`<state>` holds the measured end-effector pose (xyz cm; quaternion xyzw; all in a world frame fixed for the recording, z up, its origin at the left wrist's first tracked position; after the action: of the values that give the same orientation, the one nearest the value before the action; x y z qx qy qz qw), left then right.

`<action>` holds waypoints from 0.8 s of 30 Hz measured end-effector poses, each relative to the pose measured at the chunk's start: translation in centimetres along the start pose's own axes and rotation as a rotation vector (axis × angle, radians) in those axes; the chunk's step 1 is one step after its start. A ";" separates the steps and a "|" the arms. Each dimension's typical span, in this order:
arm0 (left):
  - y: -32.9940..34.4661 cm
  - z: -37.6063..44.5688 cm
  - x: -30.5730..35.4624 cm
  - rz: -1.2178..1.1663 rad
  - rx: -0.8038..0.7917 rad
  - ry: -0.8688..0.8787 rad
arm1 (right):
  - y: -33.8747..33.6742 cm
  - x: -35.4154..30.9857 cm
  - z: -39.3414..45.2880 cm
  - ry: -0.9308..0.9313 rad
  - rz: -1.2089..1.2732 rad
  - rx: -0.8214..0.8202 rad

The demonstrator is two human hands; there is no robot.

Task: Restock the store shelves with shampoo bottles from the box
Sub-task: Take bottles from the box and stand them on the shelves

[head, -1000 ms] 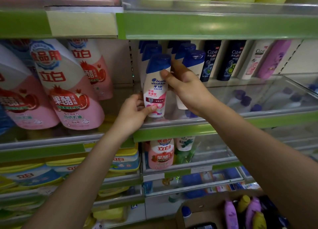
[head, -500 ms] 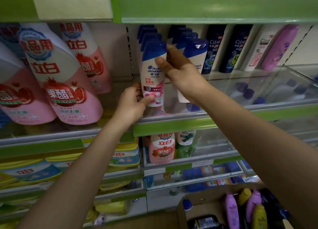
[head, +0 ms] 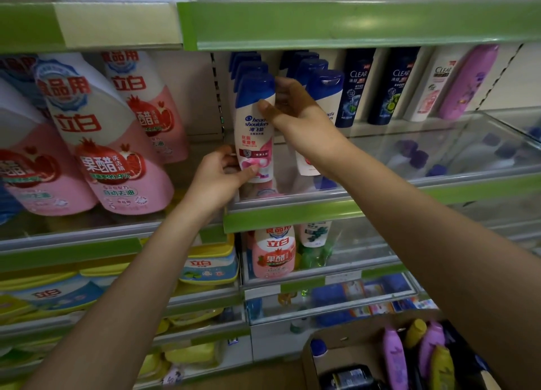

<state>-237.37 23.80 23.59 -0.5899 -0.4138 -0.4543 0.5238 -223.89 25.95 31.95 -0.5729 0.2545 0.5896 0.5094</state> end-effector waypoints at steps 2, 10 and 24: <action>-0.4 -0.7 0.0 0.023 0.063 -0.010 | -0.4 -1.0 -1.0 -0.031 -0.083 0.023; 1.4 -8.2 4.6 0.048 0.320 0.157 | -2.6 -1.5 -8.0 -0.049 -0.039 0.036; 22.3 -11.6 3.3 -0.051 0.088 0.010 | -13.8 8.9 -22.8 0.149 0.152 0.032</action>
<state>-216.25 9.87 21.83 -0.5530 -0.4457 -0.4519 0.5397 -200.53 13.40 22.64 -0.5859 0.3439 0.5780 0.4520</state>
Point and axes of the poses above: each hand's wrist, its own z-axis towards the middle knuckle, its own y-axis out of the palm, x = y × z, the point moved 8 cm from there along z, towards the middle knuckle, and after that the axes turned 12 degrees about -x, right-handed, at the moved point
